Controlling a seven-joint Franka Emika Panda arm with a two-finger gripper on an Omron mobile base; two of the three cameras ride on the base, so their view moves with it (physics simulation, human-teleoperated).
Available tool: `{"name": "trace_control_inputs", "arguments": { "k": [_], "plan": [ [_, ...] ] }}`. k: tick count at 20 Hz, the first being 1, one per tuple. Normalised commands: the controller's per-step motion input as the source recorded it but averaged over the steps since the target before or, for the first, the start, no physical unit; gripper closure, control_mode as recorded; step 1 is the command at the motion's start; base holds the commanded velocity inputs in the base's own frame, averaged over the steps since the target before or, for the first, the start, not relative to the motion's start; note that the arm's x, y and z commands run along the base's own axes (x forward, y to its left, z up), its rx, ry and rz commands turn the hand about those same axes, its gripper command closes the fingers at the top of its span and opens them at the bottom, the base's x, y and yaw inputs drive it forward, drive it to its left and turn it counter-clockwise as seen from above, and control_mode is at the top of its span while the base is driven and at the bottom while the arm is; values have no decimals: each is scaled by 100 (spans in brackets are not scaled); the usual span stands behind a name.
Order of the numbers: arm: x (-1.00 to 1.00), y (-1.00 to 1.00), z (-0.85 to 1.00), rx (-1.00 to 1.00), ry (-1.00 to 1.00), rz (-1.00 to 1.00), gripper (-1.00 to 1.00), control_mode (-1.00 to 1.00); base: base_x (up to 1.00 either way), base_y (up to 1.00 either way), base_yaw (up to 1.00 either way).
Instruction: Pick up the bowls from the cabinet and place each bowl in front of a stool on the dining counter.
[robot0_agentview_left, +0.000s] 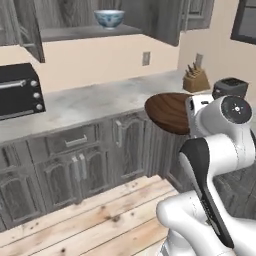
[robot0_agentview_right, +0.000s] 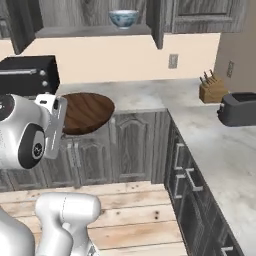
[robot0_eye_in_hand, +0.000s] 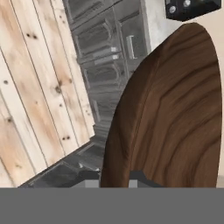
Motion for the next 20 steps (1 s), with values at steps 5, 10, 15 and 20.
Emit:
{"name": "trace_control_inputs", "arguments": {
  "k": [5,10,15,20],
  "plan": [
    [0,0,0,0,0,0,100,100,-40,5,-93],
    [0,0,0,0,0,0,100,100,-39,2,-95],
    [0,0,0,0,0,0,100,100,0,-12,-99],
    [0,0,0,0,0,0,100,100,0,-15,-100]
  ]
}}
